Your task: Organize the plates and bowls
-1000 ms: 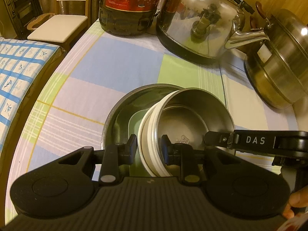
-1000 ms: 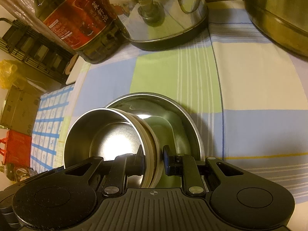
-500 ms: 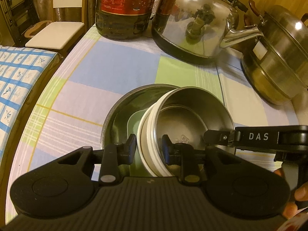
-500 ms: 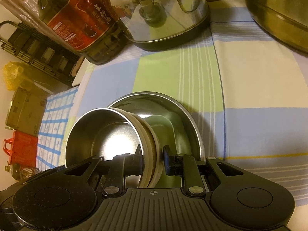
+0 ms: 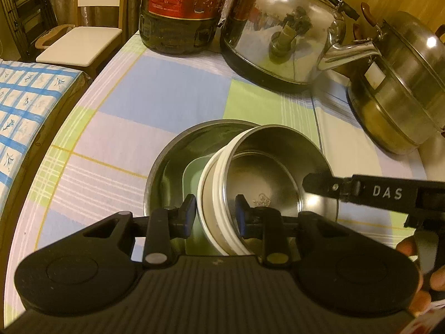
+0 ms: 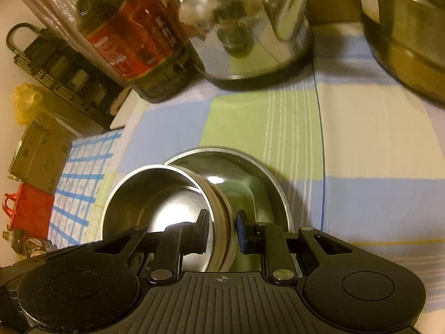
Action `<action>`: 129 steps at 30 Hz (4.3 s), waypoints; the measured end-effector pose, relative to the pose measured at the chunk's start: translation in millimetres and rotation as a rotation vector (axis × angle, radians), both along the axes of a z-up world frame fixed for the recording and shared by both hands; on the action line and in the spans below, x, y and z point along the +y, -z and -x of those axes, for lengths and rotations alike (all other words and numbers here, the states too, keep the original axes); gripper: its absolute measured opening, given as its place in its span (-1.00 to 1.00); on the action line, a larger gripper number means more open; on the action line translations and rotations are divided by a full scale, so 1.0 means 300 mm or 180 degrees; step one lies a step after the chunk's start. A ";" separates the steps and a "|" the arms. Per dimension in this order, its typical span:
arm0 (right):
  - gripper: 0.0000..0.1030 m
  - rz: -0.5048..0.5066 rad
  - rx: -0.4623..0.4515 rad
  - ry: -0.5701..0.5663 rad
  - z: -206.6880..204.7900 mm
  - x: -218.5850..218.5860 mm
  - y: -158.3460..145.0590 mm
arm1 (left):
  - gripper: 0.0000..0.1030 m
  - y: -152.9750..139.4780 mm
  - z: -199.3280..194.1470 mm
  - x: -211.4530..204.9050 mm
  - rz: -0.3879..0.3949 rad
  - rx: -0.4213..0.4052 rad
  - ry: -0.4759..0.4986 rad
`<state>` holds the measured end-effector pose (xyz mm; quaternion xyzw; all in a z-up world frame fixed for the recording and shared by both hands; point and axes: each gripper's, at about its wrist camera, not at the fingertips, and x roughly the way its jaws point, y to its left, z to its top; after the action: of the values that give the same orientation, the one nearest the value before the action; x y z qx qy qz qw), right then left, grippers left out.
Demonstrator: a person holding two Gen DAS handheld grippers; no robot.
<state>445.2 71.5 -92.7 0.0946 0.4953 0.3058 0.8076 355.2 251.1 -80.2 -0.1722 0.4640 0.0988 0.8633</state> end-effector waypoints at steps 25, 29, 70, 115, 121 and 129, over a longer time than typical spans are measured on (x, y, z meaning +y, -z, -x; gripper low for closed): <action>-0.77 -0.0026 -0.0258 -0.0125 0.037 -0.006 -0.021 | -0.83 -0.085 0.024 -0.003 -0.0247 -0.0209 0.0207; -0.80 0.0022 -0.0194 -0.0126 0.026 -0.001 -0.033 | -0.84 -0.084 0.017 -0.006 -0.0234 -0.0178 0.0218; 0.07 -0.0022 -0.0065 0.0272 0.036 -0.036 -0.149 | -0.64 -0.158 0.014 0.047 -0.0238 -0.0094 0.0404; 0.08 0.0126 -0.0415 0.0172 1.039 -0.663 -0.228 | -0.63 -0.275 0.929 -0.660 -0.0254 -0.0261 0.0845; 0.08 0.0200 -0.0423 0.0171 1.120 -0.708 -0.218 | -0.63 -0.277 0.994 -0.709 -0.0252 -0.0274 0.0881; 0.08 0.0254 -0.0413 0.0208 1.184 -0.754 -0.197 | -0.63 -0.276 1.056 -0.765 -0.0251 -0.0301 0.0936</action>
<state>89.9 -154.7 -33.5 0.0584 0.4504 0.2648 0.8506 38.3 21.5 2.5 -0.0728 0.4389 -0.0187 0.8954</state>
